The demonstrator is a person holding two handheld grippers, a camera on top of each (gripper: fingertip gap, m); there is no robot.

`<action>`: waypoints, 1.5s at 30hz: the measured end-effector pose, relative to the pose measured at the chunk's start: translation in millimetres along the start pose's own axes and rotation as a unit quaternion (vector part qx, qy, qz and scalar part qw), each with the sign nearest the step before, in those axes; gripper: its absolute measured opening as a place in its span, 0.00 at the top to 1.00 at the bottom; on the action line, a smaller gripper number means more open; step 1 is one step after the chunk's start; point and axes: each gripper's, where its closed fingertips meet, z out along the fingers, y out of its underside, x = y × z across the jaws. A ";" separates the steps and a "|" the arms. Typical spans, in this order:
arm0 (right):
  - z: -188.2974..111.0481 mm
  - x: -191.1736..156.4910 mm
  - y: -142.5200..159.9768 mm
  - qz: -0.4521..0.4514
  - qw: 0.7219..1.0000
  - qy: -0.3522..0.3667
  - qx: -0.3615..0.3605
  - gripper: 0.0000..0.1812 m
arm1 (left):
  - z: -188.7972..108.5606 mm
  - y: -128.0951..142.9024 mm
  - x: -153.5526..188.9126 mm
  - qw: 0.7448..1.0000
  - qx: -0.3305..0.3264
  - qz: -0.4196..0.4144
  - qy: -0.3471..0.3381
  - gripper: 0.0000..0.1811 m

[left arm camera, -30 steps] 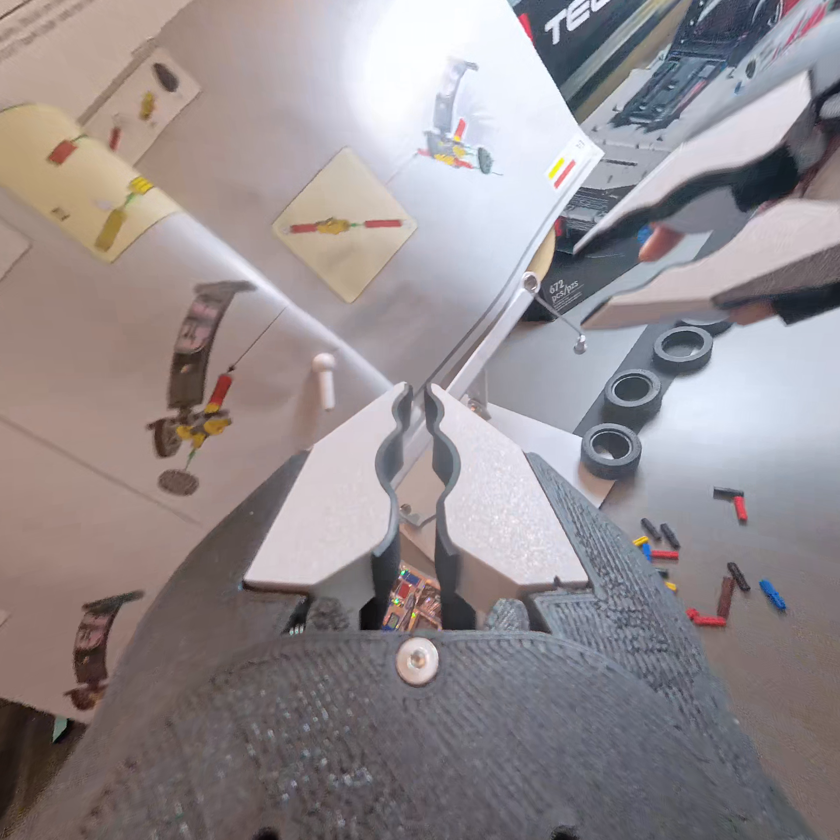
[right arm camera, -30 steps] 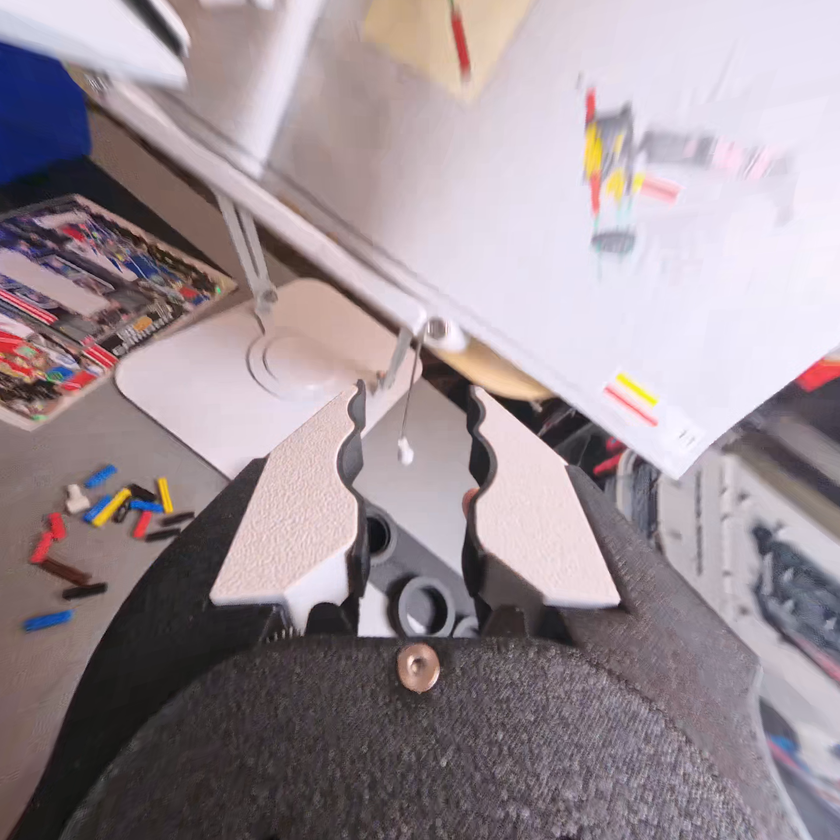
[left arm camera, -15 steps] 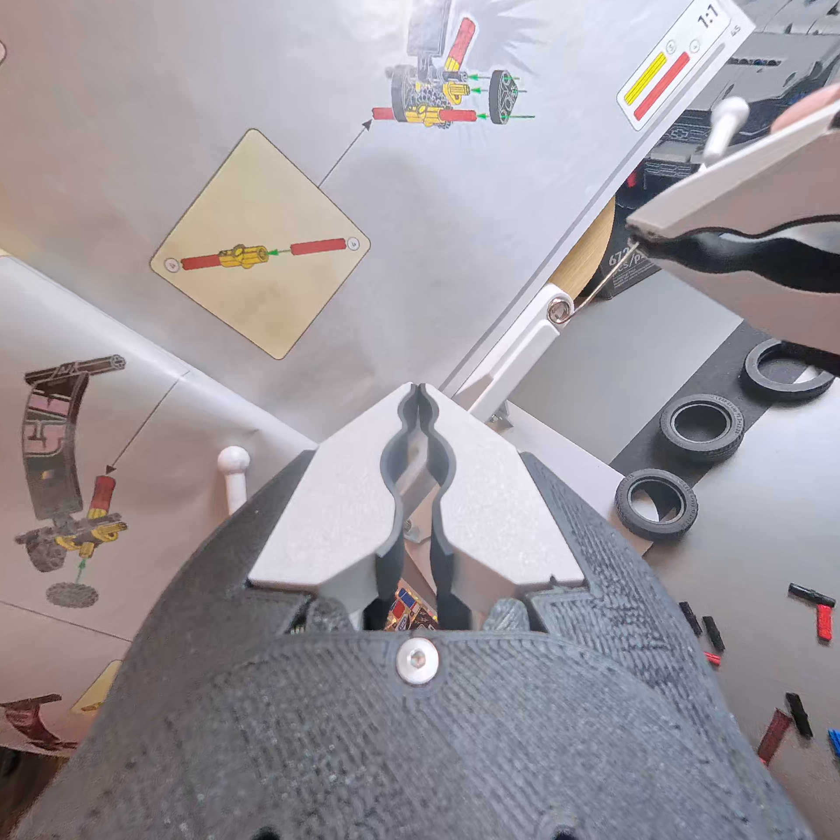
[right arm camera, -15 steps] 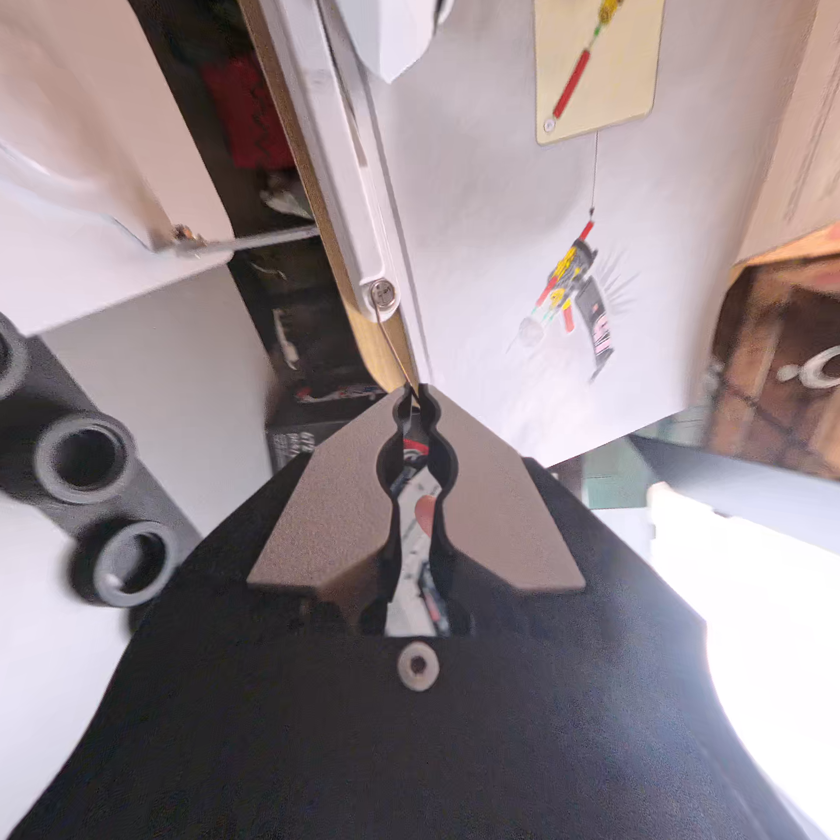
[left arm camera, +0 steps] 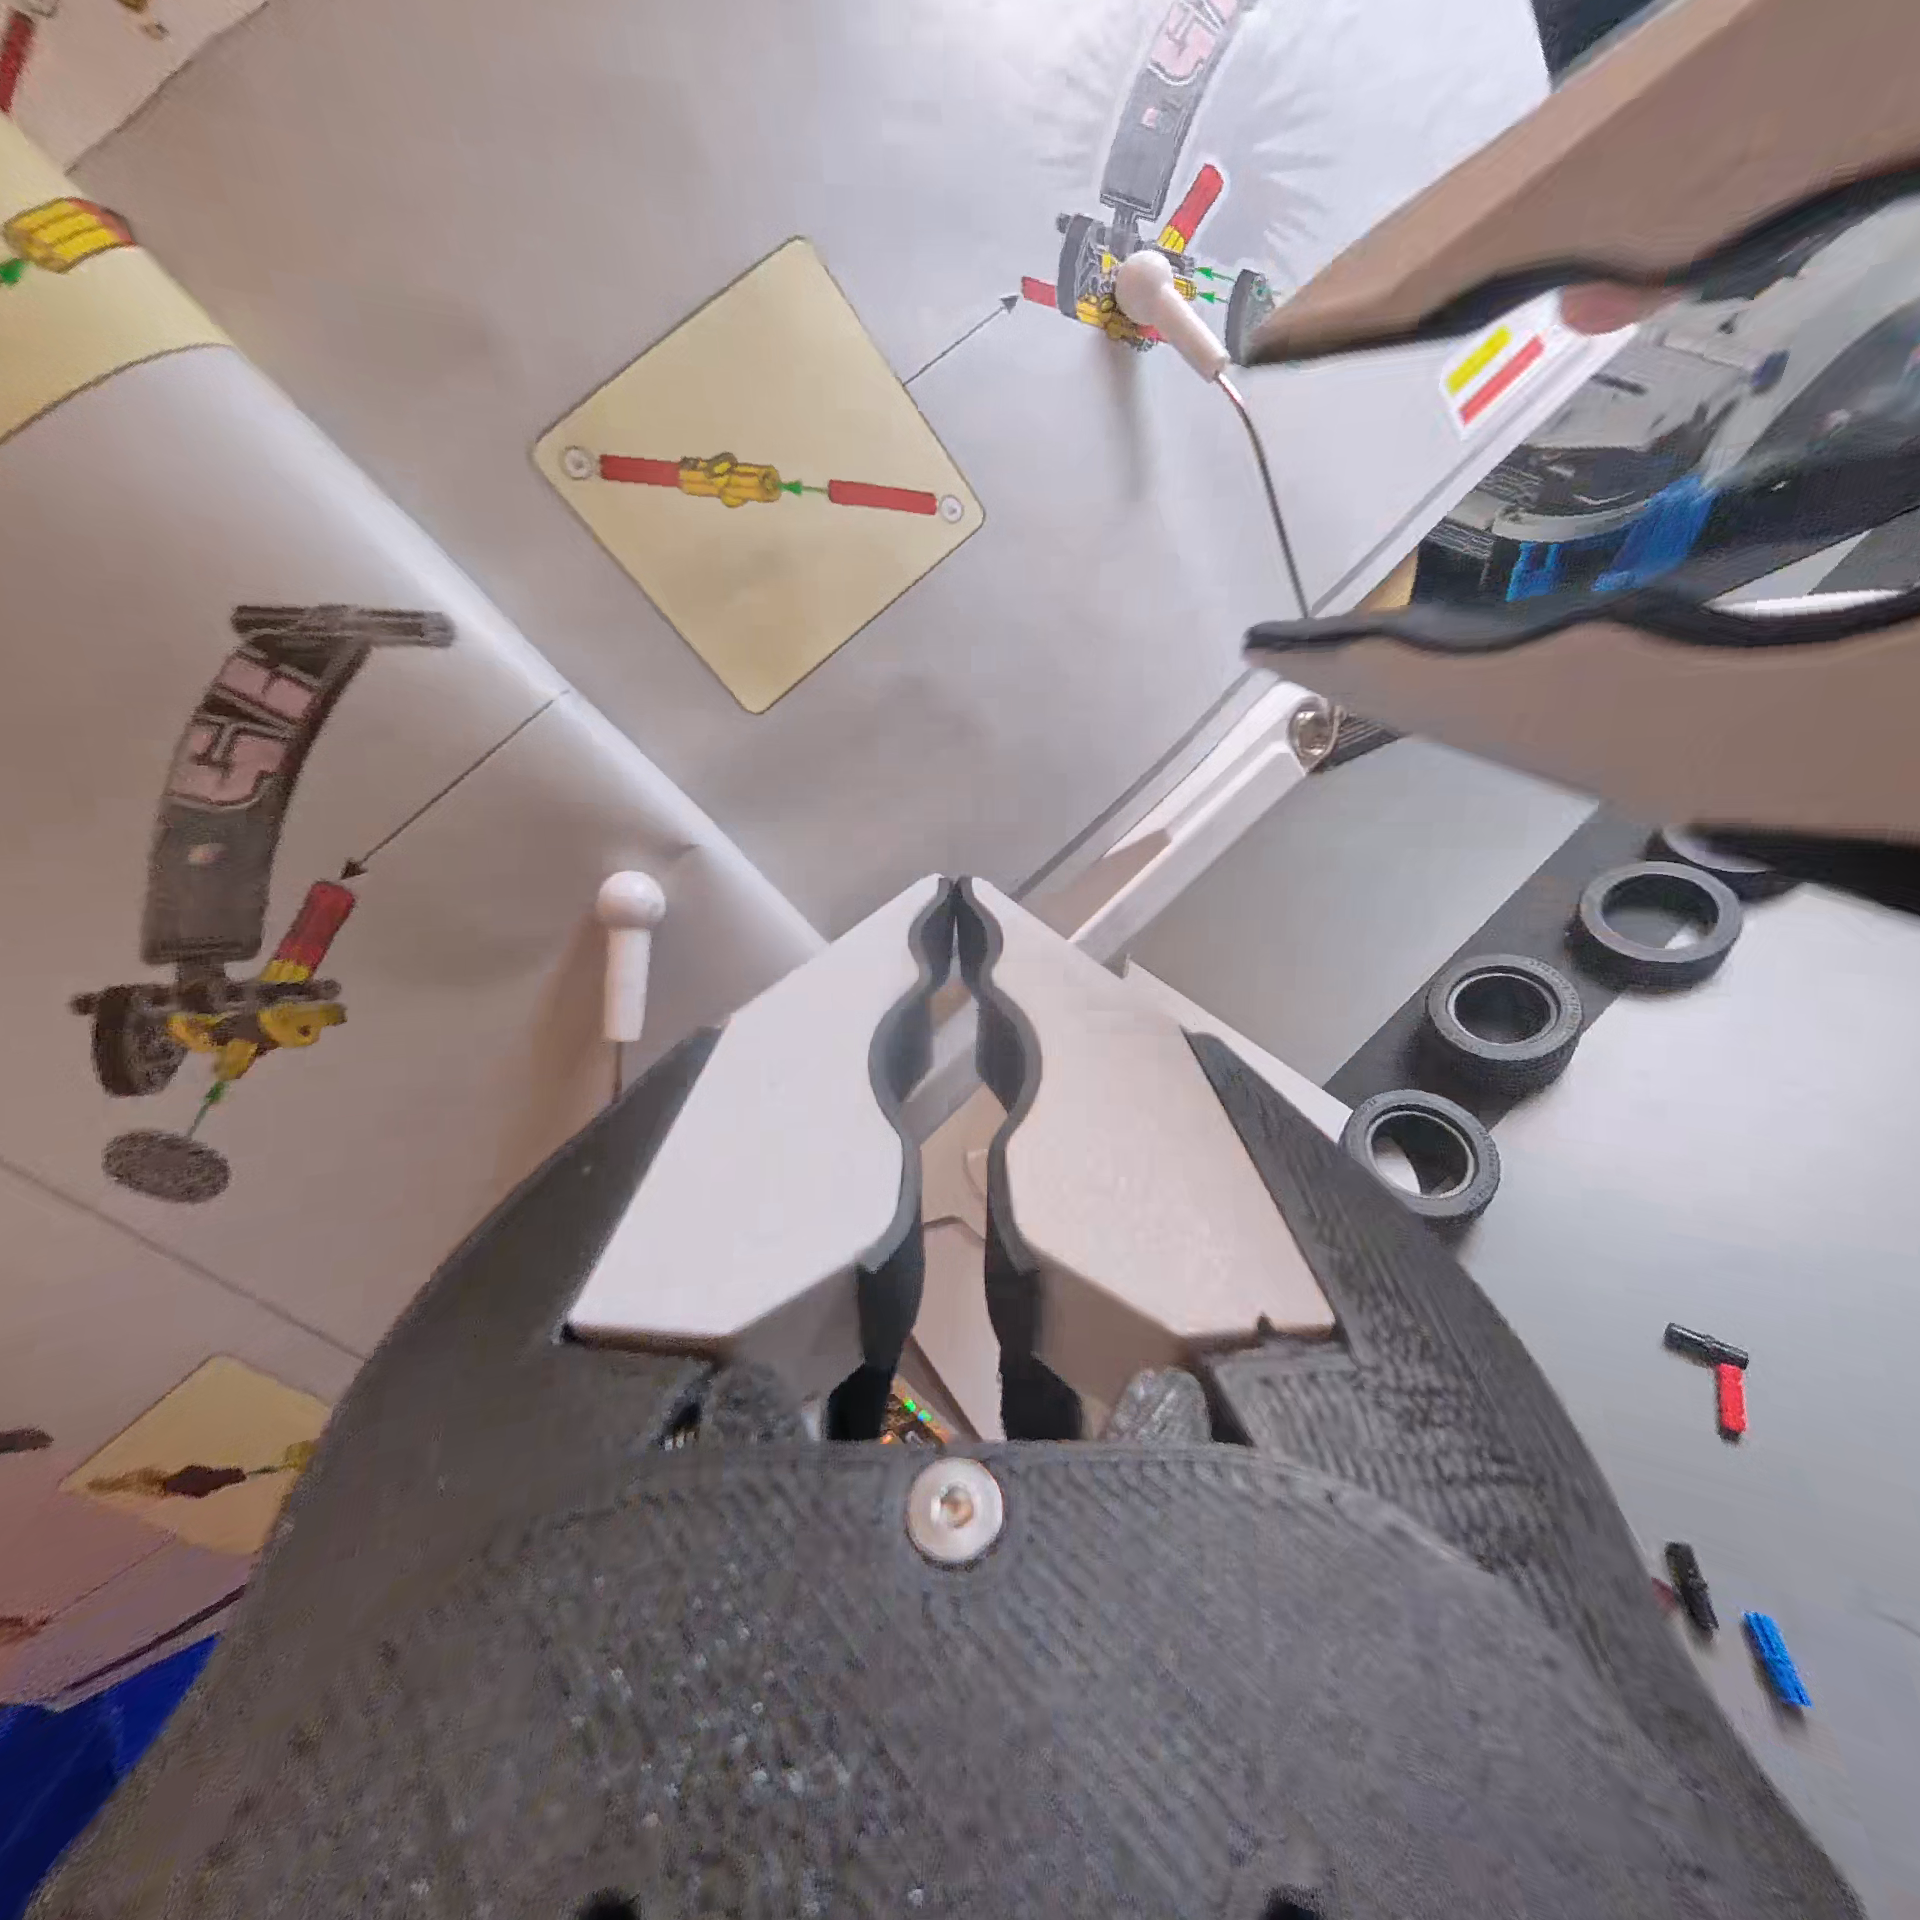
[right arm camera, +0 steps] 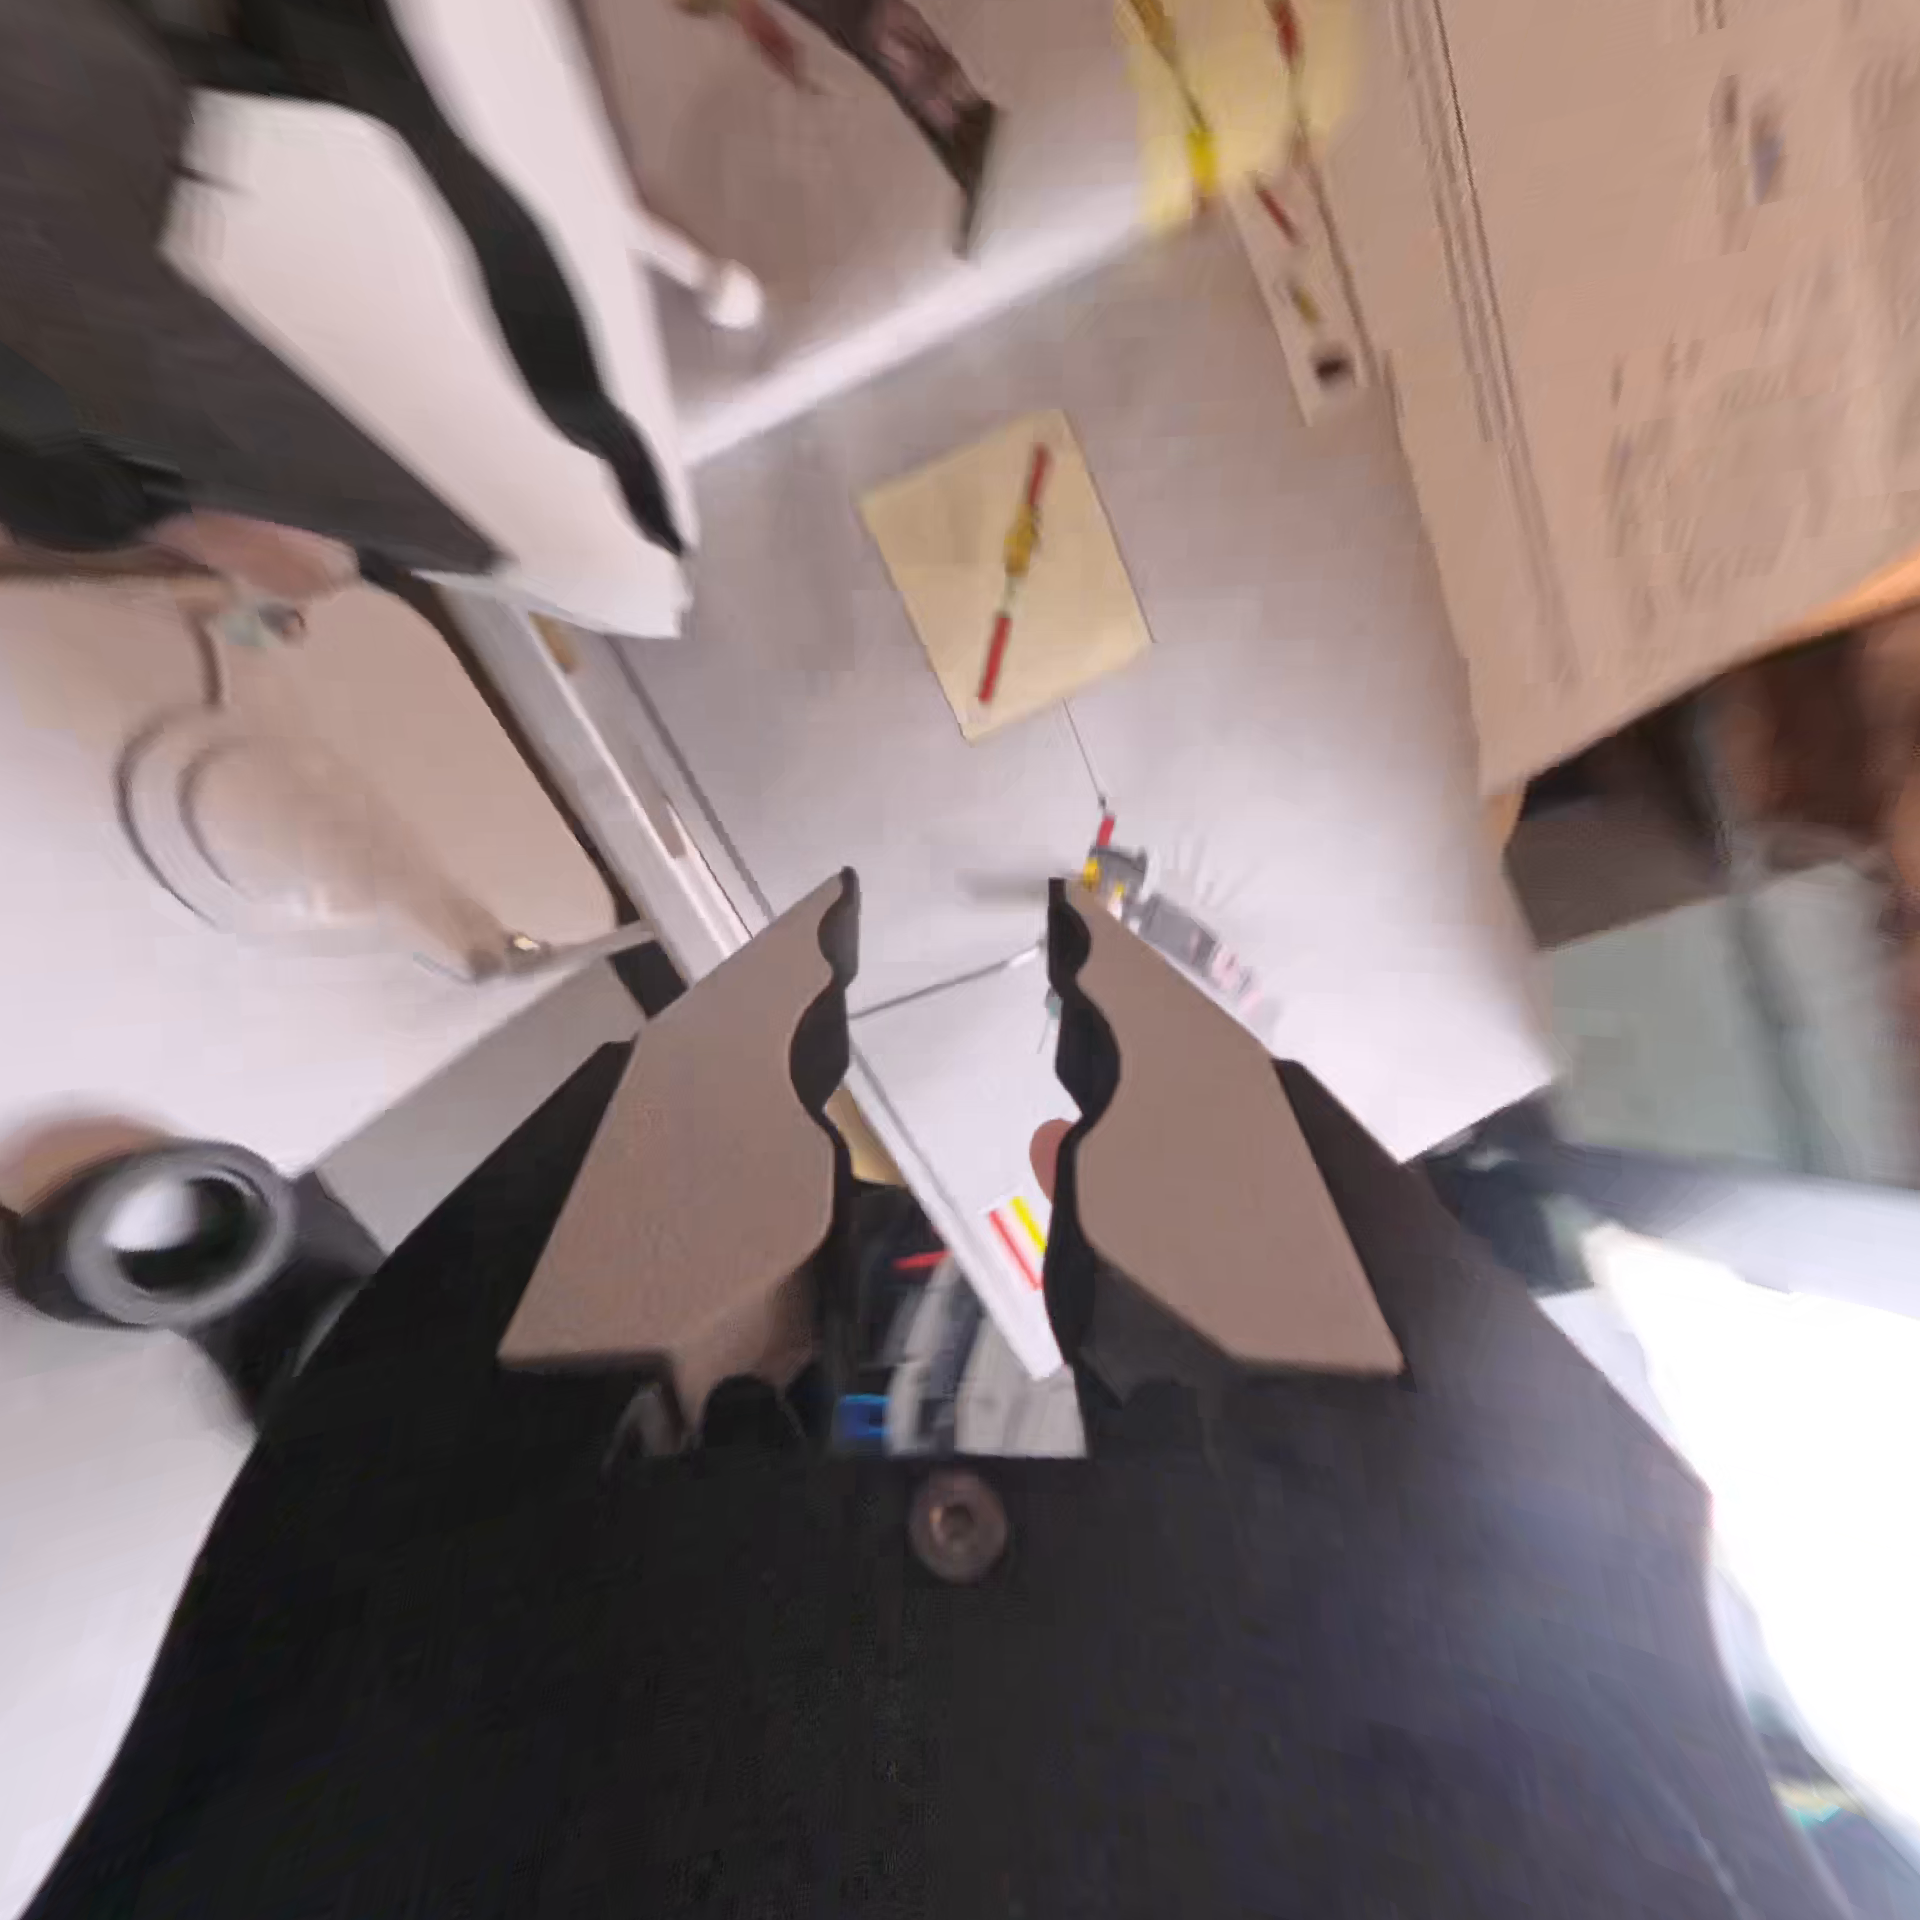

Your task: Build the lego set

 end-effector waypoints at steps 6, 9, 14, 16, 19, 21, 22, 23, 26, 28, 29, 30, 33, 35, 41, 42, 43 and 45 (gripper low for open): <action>33.4 -0.9 30.9 0.322 0.943 -0.080 -0.001 0.92 | 2.6 2.1 -17.6 0.999 -0.020 -0.018 -0.022 1.00; 35.8 -1.3 19.2 0.227 0.972 -0.052 0.028 0.99 | 2.8 2.6 -17.4 1.000 -0.015 -0.014 -0.020 1.00; 35.5 -47.9 -11.3 -0.022 0.995 -0.072 0.061 1.00 | 0.4 2.3 -17.6 0.998 0.000 -0.056 -0.005 1.00; 35.4 -48.5 -11.3 -0.069 0.994 -0.048 0.067 1.00 | -1.8 3.6 -17.9 0.998 -0.001 -0.056 -0.004 1.00; 34.3 -48.9 -11.2 -0.036 0.994 -0.065 0.076 1.00 | -6.7 4.8 -18.1 0.999 0.001 -0.051 -0.006 1.00; 34.2 -49.9 -11.6 -0.055 0.994 -0.067 0.074 1.00 | -12.6 3.5 -18.7 0.998 0.012 -0.060 -0.007 1.00; 34.1 -50.1 -11.4 -0.066 0.993 -0.066 0.072 1.00 | -16.7 3.0 -19.1 0.997 0.019 -0.068 -0.006 1.00; 34.0 -50.5 -11.4 -0.074 0.993 -0.066 0.070 1.00 | -21.2 3.4 -20.0 0.997 0.025 -0.077 -0.008 1.00; 33.8 -50.2 -10.8 -0.070 0.994 -0.068 0.058 1.00 | -37.2 8.5 -25.2 0.994 0.047 -0.101 -0.019 1.00; 31.2 -48.1 -9.0 -0.048 0.995 -0.068 0.050 0.95 | -49.2 15.9 -30.2 0.991 0.059 -0.119 -0.028 1.00; 27.8 -43.8 -8.6 -0.018 0.997 -0.064 0.049 0.93 | -55.6 21.2 -32.0 0.989 0.062 -0.128 -0.030 0.99; 23.2 -38.1 -6.7 0.025 0.997 -0.060 0.046 0.90 | -62.7 26.7 -33.9 0.988 0.066 -0.137 -0.032 0.98; 14.7 -13.3 24.2 0.193 0.981 -0.028 -0.012 0.94 | -87.4 44.5 -42.0 0.983 0.084 -0.157 -0.047 0.98; 16.9 -4.7 50.2 0.260 0.964 -0.019 -0.048 0.95 | -101.6 57.3 -45.9 0.979 0.092 -0.172 -0.056 0.98; 36.0 -3.8 64.9 0.234 0.969 -0.029 -0.078 0.99 | -125.6 81.9 -52.2 0.965 0.116 -0.225 -0.074 0.97; 37.9 -4.8 64.2 0.223 0.971 -0.027 -0.081 1.00 | -127.3 83.8 -53.7 0.963 0.119 -0.227 -0.077 0.97; 39.2 -5.0 63.7 0.215 0.973 -0.022 -0.082 1.00 | -128.1 85.5 -55.1 0.964 0.120 -0.225 -0.080 0.98; 40.8 -4.4 64.1 0.200 0.976 -0.014 -0.086 1.00 | -129.6 87.3 -58.3 0.965 0.118 -0.219 -0.085 0.98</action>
